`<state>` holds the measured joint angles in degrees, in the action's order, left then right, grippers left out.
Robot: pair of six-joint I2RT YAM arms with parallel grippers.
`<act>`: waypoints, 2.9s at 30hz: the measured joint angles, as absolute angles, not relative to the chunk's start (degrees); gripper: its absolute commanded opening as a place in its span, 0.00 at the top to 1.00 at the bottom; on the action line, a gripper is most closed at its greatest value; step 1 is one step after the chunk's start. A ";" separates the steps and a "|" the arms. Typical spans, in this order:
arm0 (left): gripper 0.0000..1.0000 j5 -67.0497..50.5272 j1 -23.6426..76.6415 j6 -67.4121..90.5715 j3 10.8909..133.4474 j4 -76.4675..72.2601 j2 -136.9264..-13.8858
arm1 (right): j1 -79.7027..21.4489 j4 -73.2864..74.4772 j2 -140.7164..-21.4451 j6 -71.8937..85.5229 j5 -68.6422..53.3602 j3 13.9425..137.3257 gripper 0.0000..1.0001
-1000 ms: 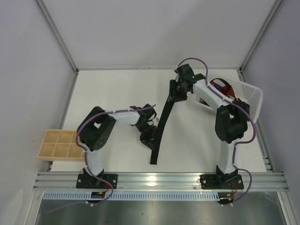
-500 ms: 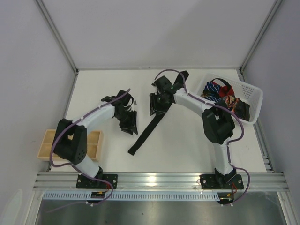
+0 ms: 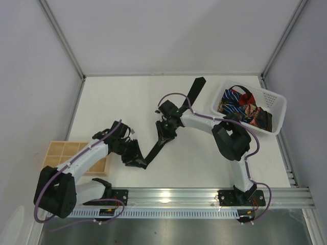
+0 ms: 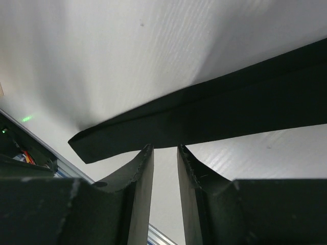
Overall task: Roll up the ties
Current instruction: Flatten the tie
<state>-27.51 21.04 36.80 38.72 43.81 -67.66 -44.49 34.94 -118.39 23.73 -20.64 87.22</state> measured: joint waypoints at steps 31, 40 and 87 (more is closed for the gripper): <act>0.57 -18.41 17.34 44.66 39.57 45.41 -56.38 | -44.64 35.07 -128.53 19.22 -14.61 100.55 0.69; 0.52 -15.88 12.86 43.72 42.96 47.55 -56.88 | -44.64 33.91 -129.36 19.59 -14.35 101.51 0.69; 0.44 -13.98 8.84 43.40 41.34 43.48 -58.96 | -19.79 33.19 -148.73 11.94 8.38 133.45 0.51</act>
